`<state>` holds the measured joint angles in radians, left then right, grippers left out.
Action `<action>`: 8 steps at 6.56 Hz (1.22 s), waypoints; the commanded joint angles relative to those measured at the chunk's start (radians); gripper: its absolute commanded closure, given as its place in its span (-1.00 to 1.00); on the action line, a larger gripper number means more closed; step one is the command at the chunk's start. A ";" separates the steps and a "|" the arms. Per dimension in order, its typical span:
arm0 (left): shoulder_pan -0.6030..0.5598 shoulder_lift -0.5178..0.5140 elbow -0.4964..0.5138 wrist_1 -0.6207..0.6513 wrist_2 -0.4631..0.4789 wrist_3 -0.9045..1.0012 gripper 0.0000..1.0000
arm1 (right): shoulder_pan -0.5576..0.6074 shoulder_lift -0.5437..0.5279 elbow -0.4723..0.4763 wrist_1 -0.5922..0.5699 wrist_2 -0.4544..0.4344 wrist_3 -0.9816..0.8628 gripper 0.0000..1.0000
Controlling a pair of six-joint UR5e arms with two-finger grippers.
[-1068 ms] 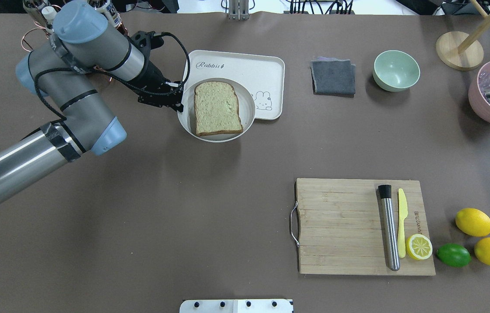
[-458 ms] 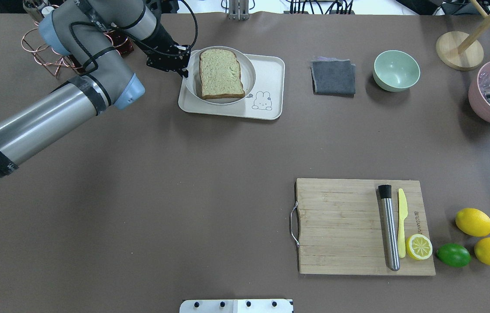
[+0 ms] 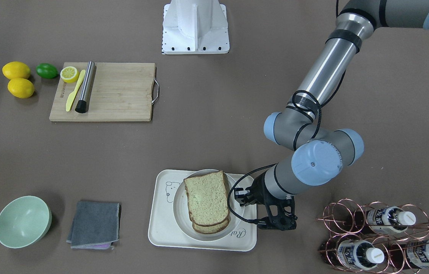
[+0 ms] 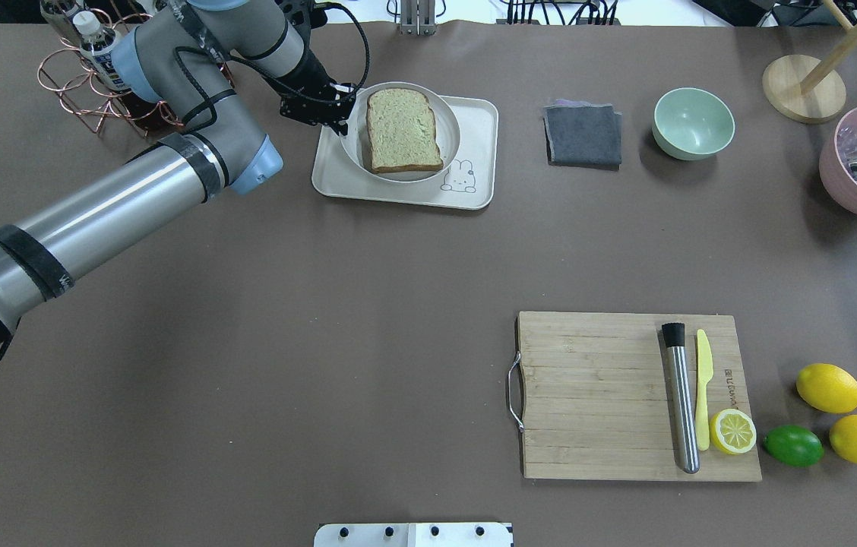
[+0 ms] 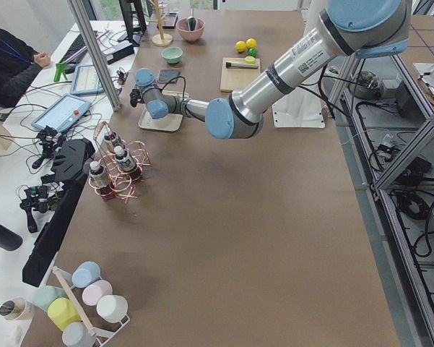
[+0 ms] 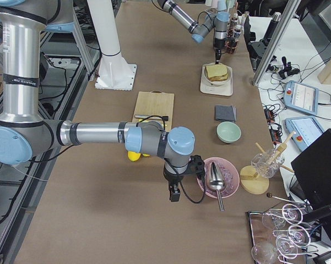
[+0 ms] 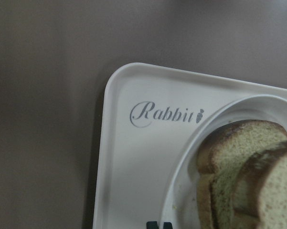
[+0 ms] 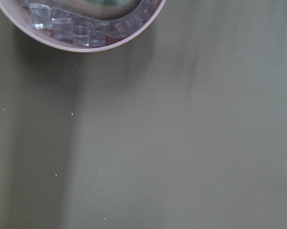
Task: Make sandwich and place on tray
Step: 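Slide the plate with the left gripper onto the white Rabbit tray, then release the plate and pull the left gripper back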
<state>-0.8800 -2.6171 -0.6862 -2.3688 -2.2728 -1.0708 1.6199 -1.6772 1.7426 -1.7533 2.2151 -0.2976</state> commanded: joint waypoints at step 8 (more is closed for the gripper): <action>0.004 0.367 -0.620 0.188 0.067 -0.014 -0.97 | 0.000 0.001 -0.011 0.002 0.005 0.000 -1.00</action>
<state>-0.8730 -2.3794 -1.0837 -2.2958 -2.1997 -1.0835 1.6199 -1.6778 1.7267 -1.7523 2.2174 -0.2987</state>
